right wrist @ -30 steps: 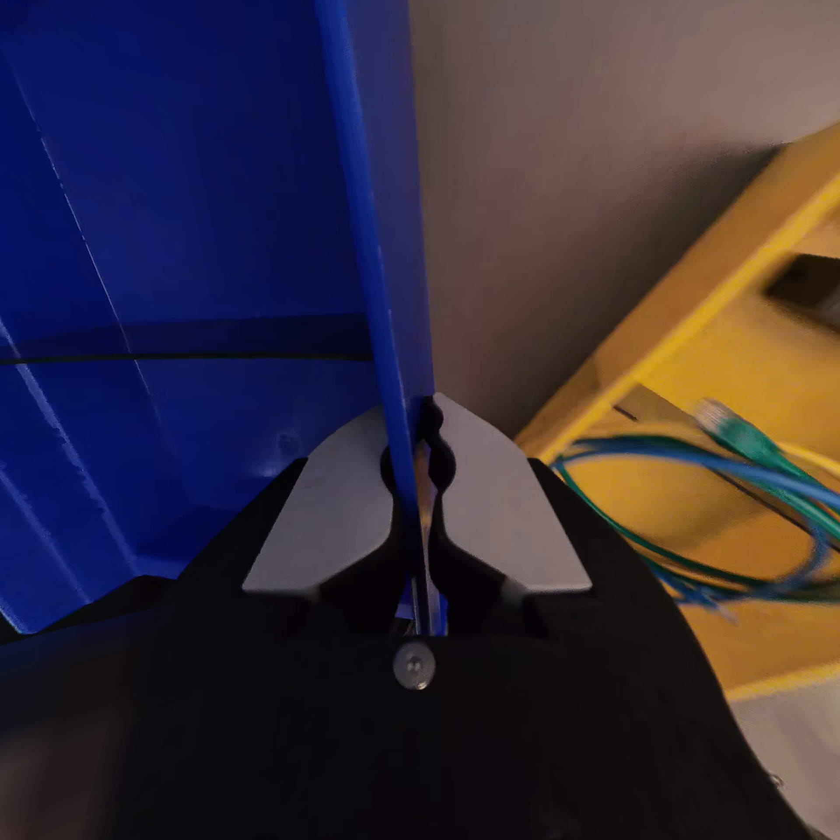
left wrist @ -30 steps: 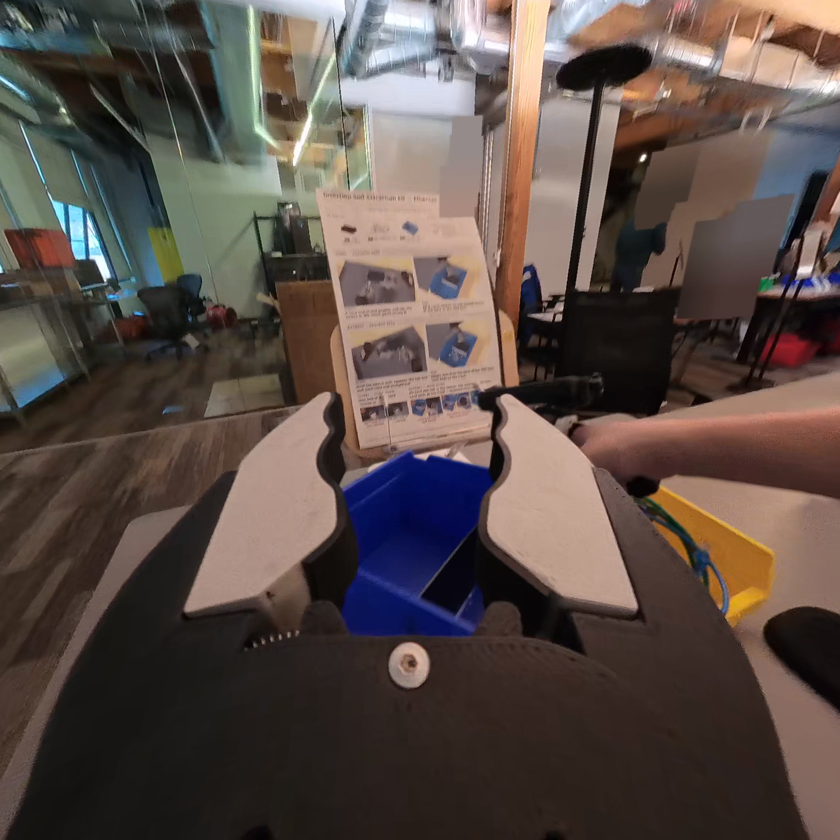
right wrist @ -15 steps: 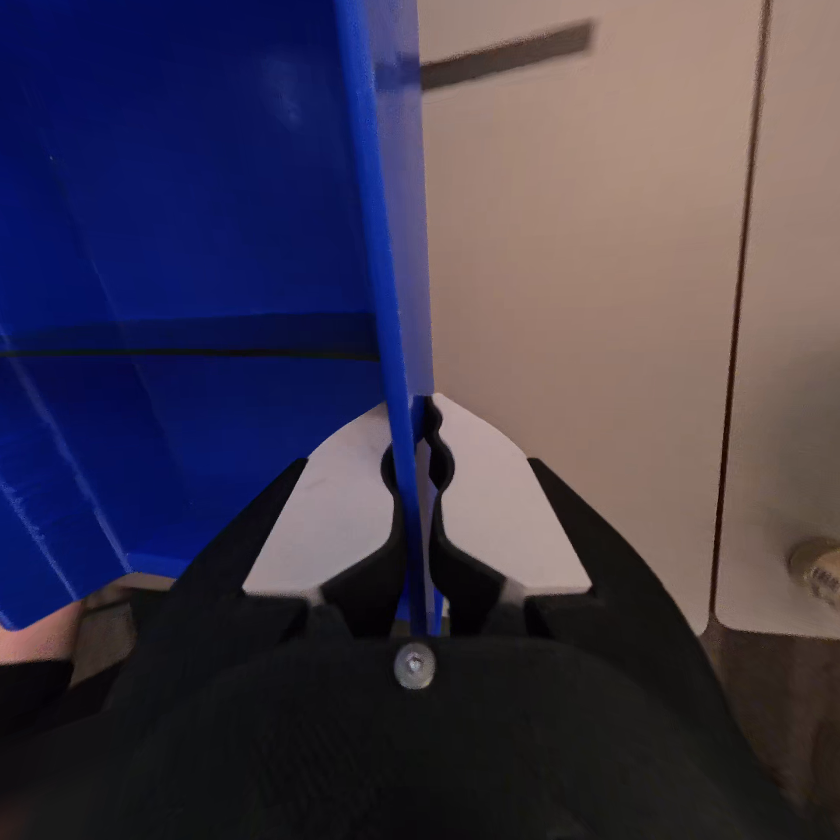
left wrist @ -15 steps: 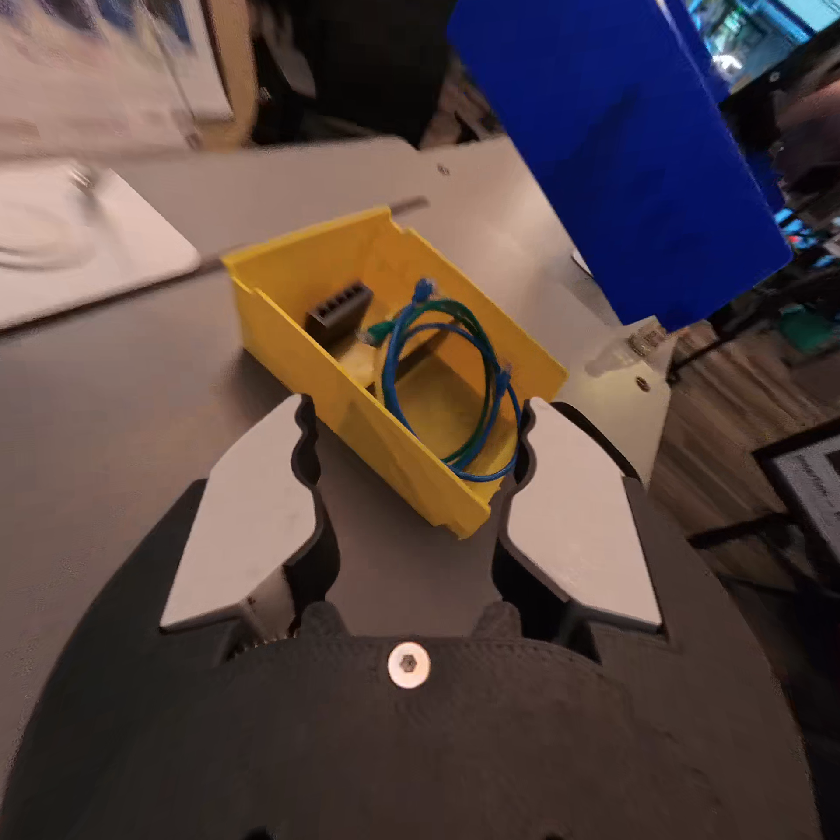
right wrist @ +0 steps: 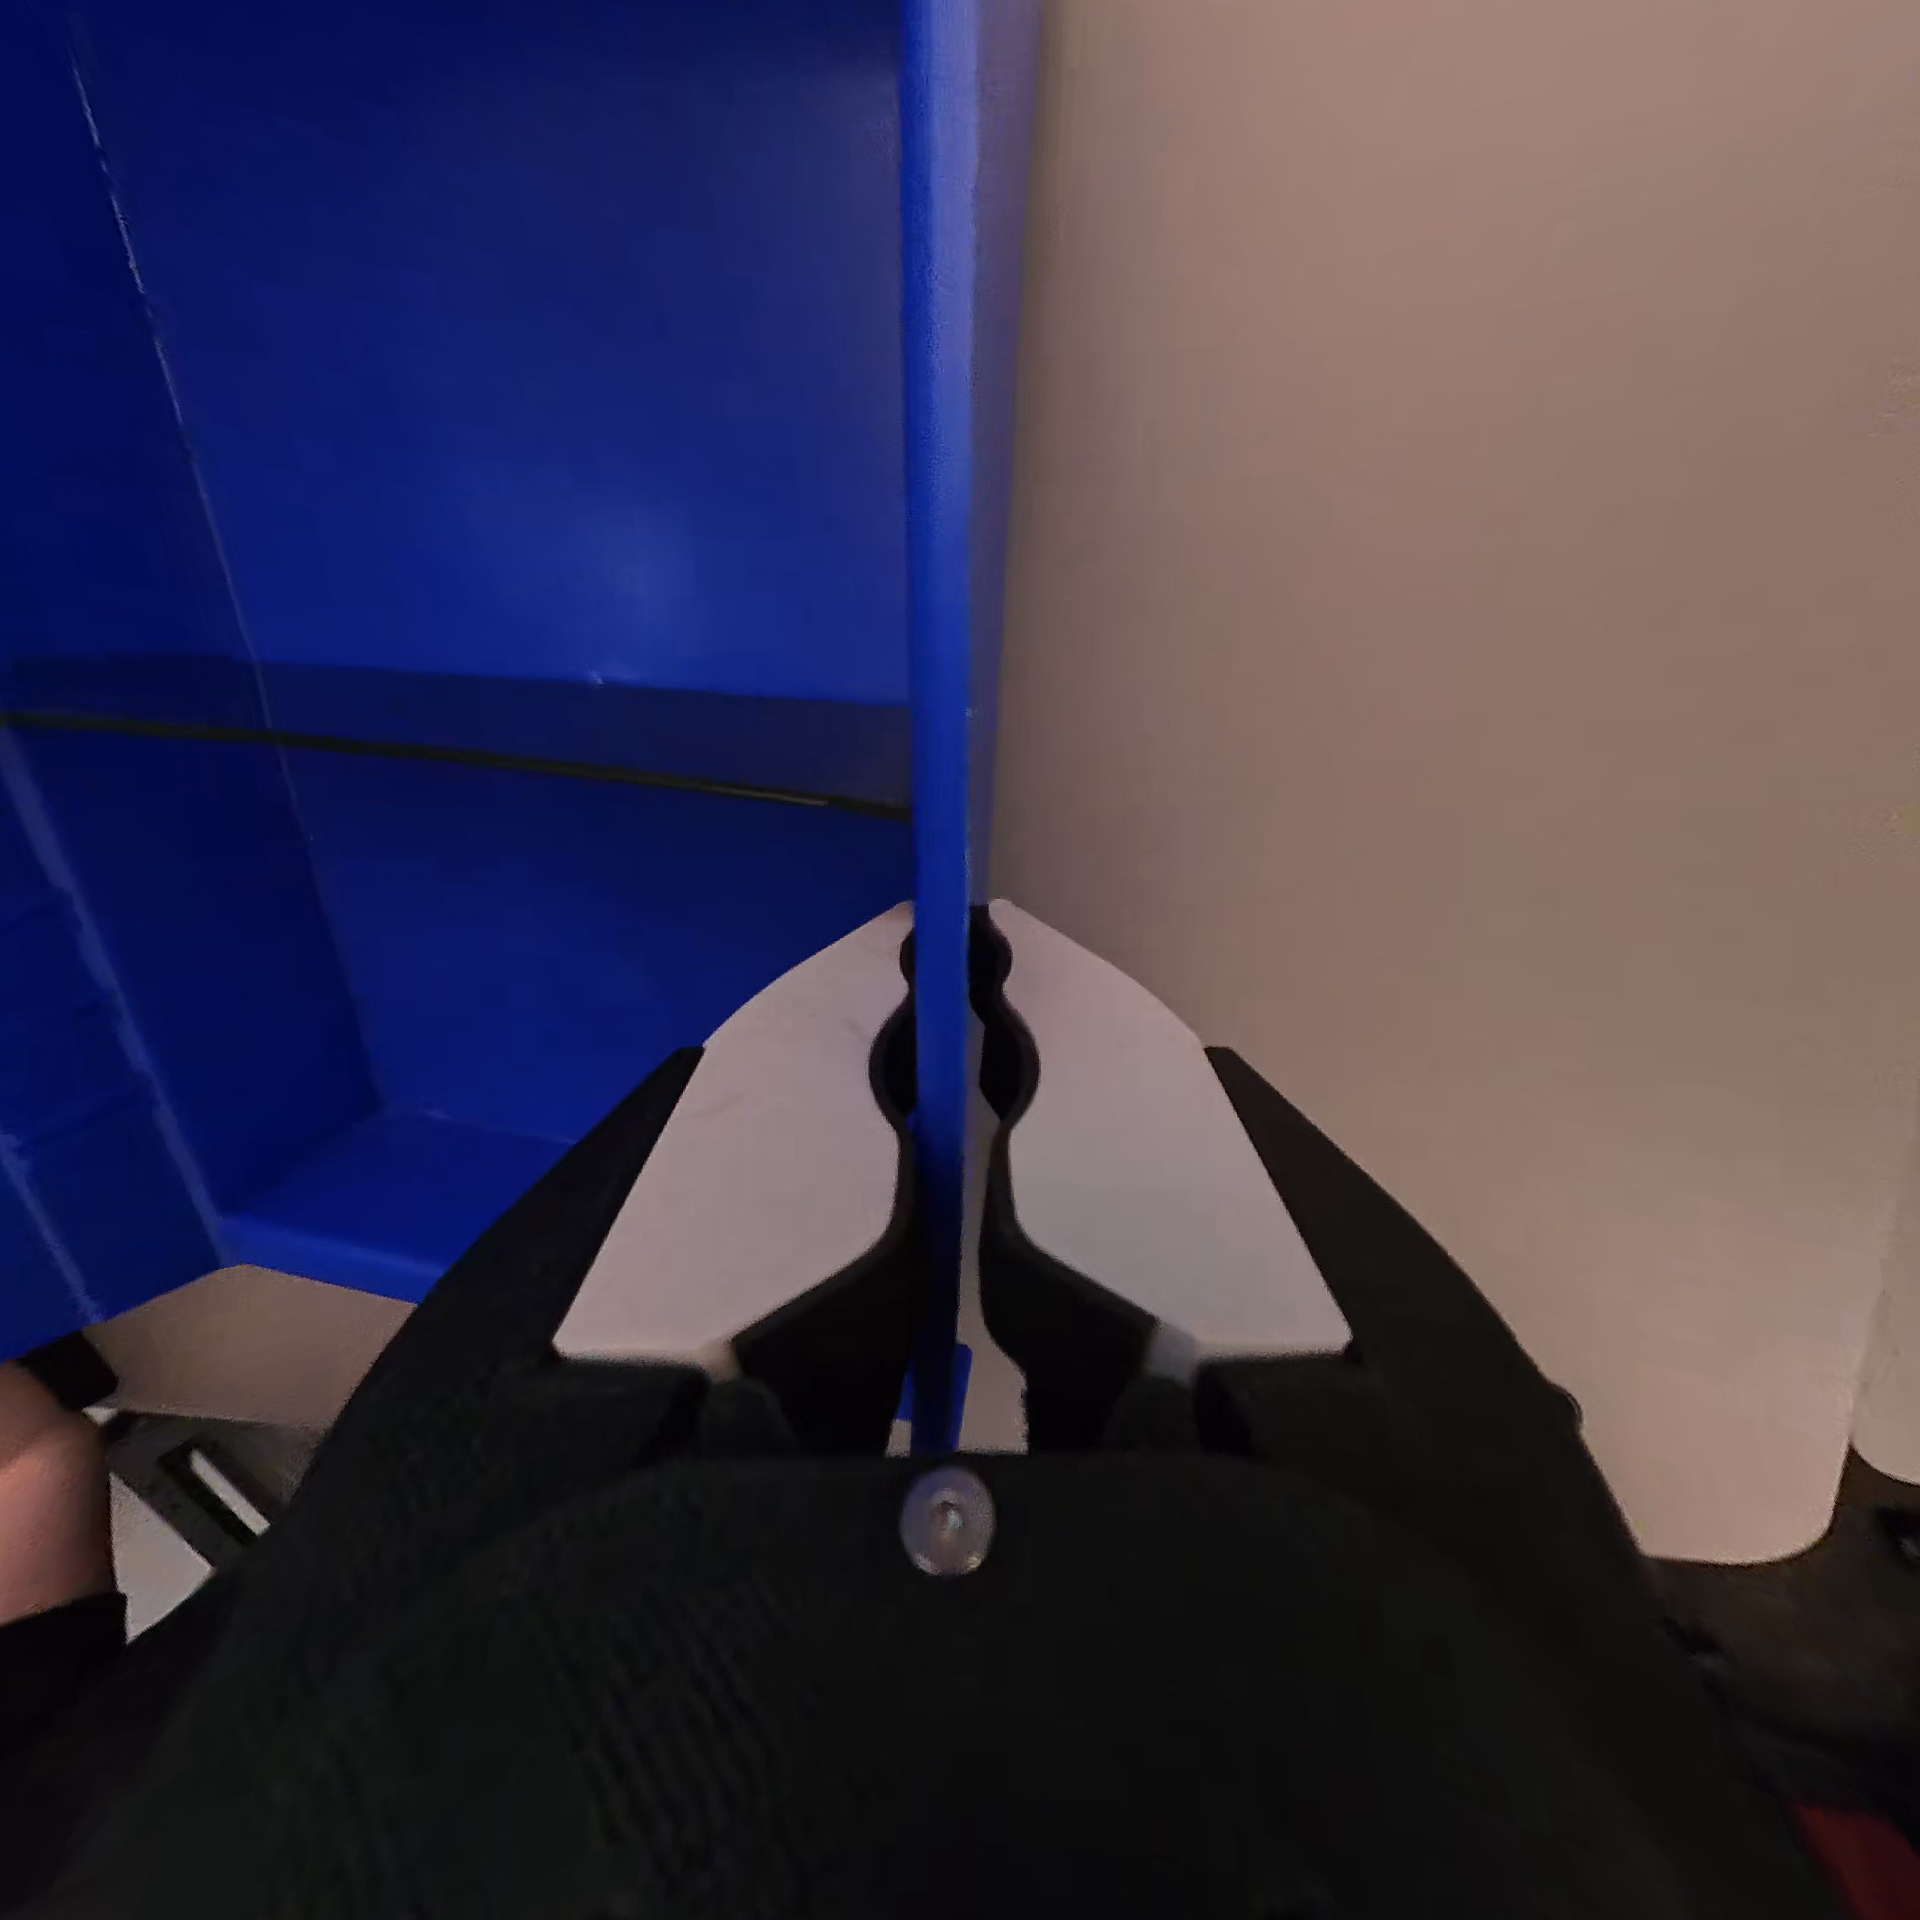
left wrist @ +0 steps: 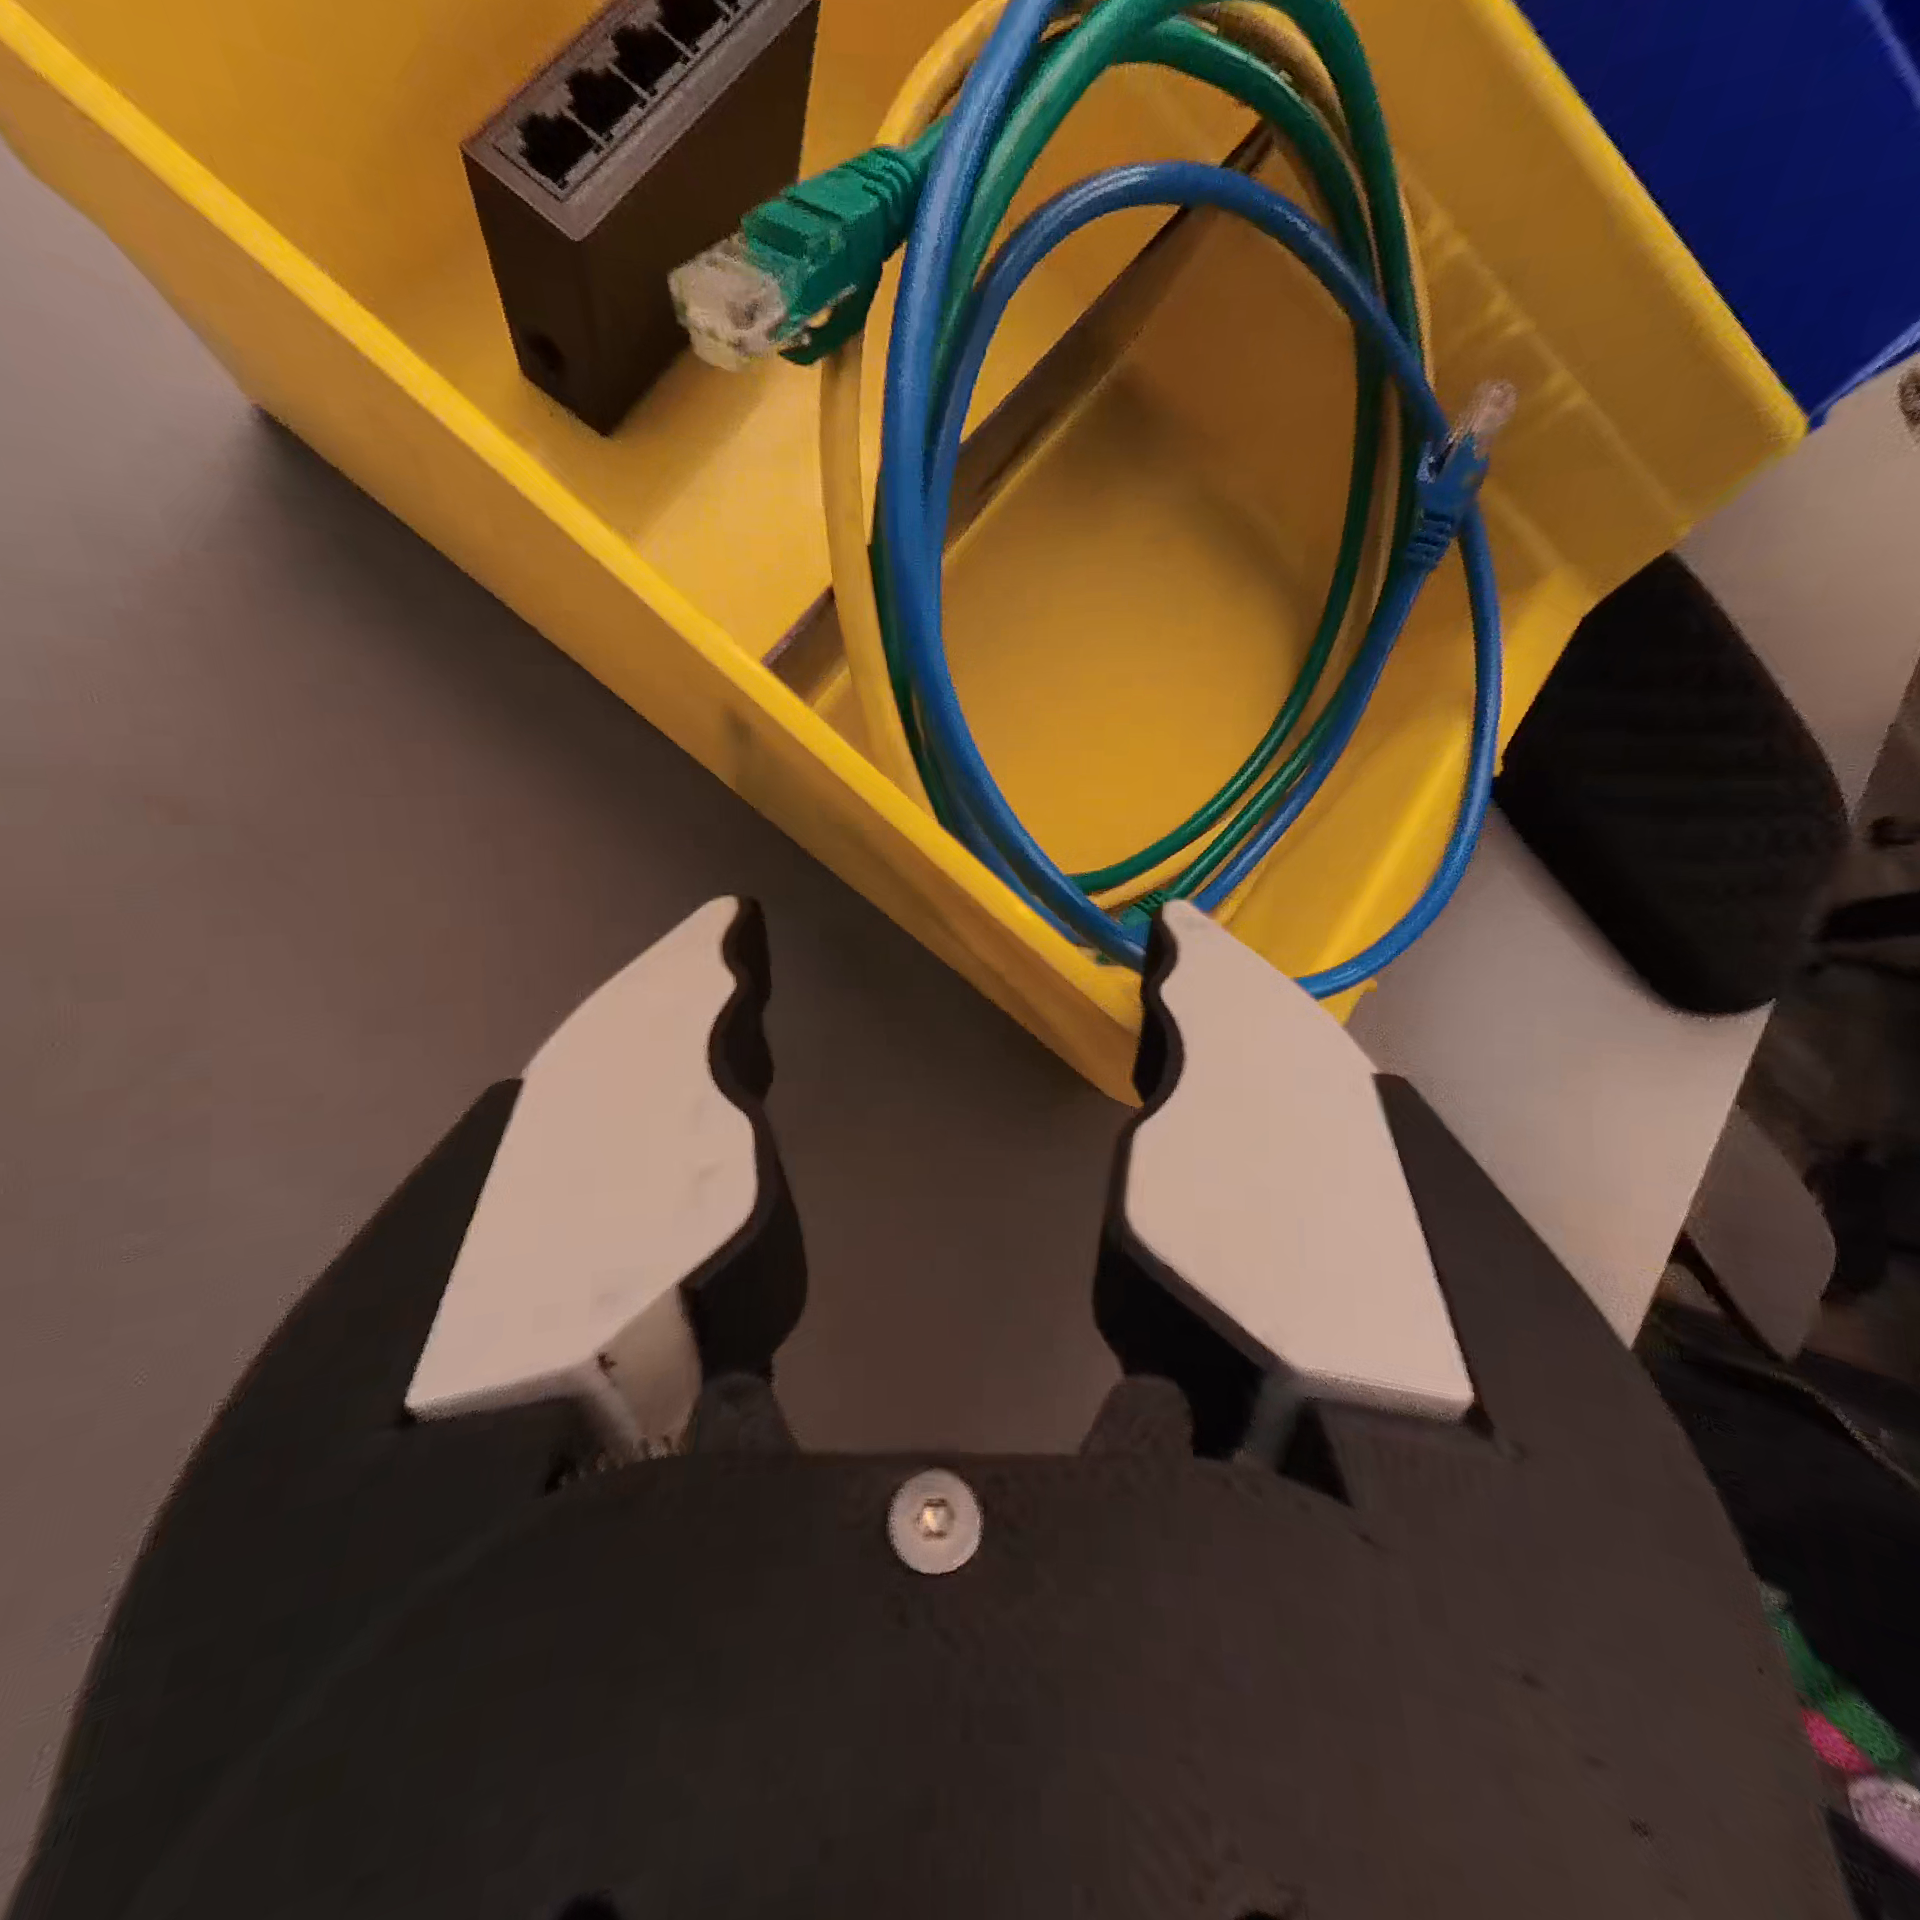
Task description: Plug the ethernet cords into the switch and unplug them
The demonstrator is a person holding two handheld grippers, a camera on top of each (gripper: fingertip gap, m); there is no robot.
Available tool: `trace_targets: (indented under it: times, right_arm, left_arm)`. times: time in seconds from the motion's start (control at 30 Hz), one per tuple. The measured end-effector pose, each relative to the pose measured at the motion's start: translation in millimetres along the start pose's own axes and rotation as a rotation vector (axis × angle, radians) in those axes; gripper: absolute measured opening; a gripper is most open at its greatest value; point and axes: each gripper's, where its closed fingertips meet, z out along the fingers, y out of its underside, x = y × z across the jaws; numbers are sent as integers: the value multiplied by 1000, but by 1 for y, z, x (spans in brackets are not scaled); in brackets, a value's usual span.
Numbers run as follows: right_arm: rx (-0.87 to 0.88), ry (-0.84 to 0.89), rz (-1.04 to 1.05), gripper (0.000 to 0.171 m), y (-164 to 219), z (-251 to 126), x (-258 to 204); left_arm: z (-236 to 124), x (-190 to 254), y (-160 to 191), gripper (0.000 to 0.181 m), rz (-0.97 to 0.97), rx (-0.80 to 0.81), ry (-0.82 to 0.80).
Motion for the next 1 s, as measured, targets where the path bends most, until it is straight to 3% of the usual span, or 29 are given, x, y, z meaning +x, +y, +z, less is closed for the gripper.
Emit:
trace_targets:
  times: [0.1,0.17,0.27,0.57,1.0]
  right_arm:
    - [-14,-5,-58,7,-2,13,-19]
    - [-16,-2,-93,7,-3,20,-32]
    - [-8,15,-129,8,-6,30,-48]
    - [-22,38,-146,8,-8,35,-71]
    - [-47,39,-119,8,-11,34,-67]
  left_arm:
    - [-16,-14,8,49,4,-56,-27]
    - [-28,-24,14,27,-4,-94,-24]
    - [-49,-51,24,15,-25,-138,-88]
    - [-109,-136,59,3,-199,-180,-335]
    - [-195,-207,135,5,-525,-115,-370]
